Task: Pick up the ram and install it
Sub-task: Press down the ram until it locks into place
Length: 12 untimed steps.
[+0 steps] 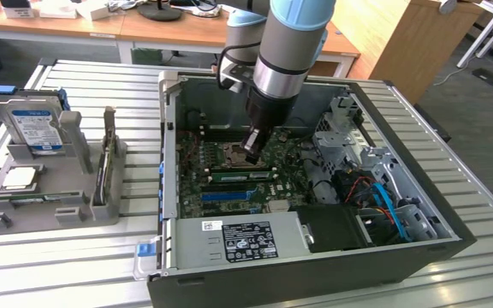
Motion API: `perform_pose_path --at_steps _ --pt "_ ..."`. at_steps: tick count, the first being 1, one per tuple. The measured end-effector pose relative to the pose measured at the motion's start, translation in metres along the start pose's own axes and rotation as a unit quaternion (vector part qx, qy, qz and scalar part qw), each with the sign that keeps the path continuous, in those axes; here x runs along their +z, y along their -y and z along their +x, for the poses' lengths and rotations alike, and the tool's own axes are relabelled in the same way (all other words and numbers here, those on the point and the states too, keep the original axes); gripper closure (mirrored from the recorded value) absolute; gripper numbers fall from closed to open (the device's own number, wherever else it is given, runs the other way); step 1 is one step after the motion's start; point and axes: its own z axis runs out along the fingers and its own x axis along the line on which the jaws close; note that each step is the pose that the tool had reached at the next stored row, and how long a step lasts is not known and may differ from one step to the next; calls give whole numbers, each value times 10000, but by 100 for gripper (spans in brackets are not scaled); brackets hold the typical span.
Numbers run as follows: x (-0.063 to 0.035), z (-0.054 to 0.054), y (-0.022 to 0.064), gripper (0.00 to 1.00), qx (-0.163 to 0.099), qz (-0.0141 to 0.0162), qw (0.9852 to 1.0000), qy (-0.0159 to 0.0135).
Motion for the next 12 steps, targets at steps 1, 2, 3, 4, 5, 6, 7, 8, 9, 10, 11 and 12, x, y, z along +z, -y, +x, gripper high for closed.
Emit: perform_pose_path --at_steps 1,2,3,4,5,6,7,8,9,10,11,12 --pt "0 0 0 89 85 2 10000 3" --pt "0 0 0 89 169 3 9999 6" --pt "0 0 0 89 254 5 9997 9" --pt "0 0 0 89 347 7 9994 12" --pt "0 0 0 89 431 9 9991 15" --pt "0 0 0 89 516 11 9987 18" --pt "0 0 0 89 600 13 9982 21" --pt "1 0 0 89 686 15 9976 24" --pt "1 0 0 89 770 16 9970 27" --pt "1 0 0 89 856 18 9963 30" --pt "1 0 0 89 941 20 9956 33" --pt "1 0 0 89 1029 22 9947 36"
